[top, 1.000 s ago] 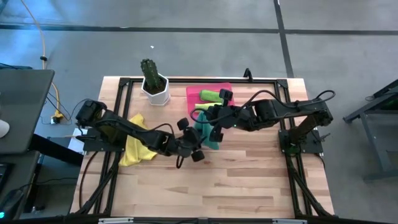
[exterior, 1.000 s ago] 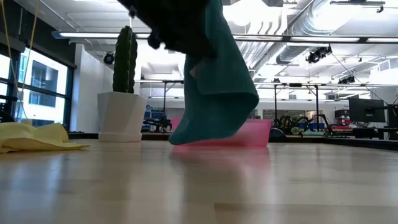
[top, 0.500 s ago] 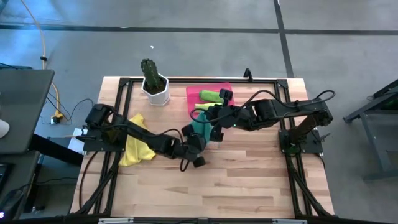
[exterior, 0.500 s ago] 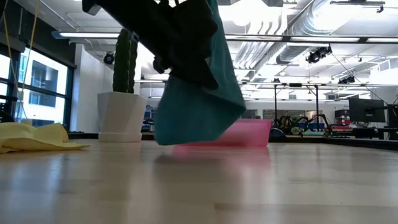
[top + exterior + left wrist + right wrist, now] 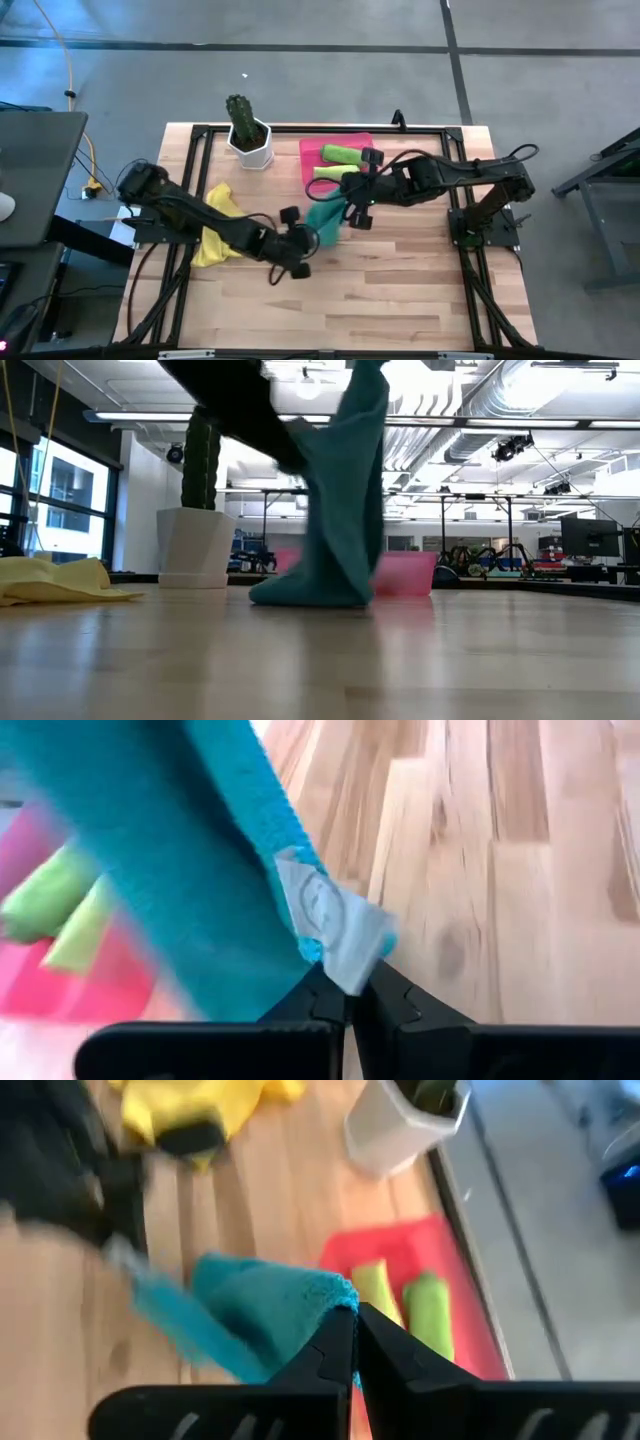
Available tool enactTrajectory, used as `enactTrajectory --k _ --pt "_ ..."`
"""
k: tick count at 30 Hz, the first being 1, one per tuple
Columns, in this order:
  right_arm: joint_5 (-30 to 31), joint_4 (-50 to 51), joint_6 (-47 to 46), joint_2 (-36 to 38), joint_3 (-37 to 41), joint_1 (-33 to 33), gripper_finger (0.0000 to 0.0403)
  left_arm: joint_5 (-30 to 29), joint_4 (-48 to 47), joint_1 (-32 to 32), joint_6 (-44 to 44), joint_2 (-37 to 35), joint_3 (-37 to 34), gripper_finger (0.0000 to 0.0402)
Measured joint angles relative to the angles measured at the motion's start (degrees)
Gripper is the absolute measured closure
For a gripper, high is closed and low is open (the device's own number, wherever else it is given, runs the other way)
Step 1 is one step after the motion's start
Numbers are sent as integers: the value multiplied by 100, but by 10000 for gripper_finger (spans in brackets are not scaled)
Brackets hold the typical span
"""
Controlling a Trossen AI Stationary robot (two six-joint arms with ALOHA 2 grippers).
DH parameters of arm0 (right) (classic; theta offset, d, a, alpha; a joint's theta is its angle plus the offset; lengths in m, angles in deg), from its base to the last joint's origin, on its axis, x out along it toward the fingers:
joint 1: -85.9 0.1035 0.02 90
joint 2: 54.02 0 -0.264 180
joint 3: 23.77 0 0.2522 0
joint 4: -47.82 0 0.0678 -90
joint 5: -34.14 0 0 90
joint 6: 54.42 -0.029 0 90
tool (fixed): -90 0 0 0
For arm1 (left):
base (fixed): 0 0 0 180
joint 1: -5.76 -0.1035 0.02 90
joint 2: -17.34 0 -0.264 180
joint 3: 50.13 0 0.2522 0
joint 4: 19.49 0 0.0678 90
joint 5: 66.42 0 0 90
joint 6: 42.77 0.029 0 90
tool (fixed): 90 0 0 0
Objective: Roll microfiber towels into tight, uniform cylinder then place into a basket
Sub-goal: Roll the blue microfiber cloth
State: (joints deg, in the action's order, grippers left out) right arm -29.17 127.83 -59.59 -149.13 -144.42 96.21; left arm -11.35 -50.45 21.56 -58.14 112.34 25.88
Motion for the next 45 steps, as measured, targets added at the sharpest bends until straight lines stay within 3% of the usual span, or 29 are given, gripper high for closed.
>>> enactTrajectory --k 6,11,16,19,25,30,38,45 --pt "-107 610 -144 0 0 179 403 -431 -1797 397 -158 -790 205 401" --pt "-278 684 -126 0 0 515 403 -1019 -2706 709 -160 -1248 384 401" --pt "511 613 -100 13 165 1013 403 -1426 -3638 1015 -226 -1399 576 401" --pt "842 324 -226 52 760 1137 403 -1597 -4213 1170 -335 -1424 610 401" --pt "805 -985 -227 461 2558 1274 403 -1907 -4415 1245 -119 -1427 627 402" --pt "411 -1236 -191 1122 3323 1257 403 -2465 -4722 1088 663 -1428 624 402" --pt "763 -1531 678 1974 3368 1187 403 -2422 -4788 530 1364 -1427 1034 402" --pt "833 -1593 1594 2063 3368 832 402 -2331 -4812 136 2252 -1427 1659 401"
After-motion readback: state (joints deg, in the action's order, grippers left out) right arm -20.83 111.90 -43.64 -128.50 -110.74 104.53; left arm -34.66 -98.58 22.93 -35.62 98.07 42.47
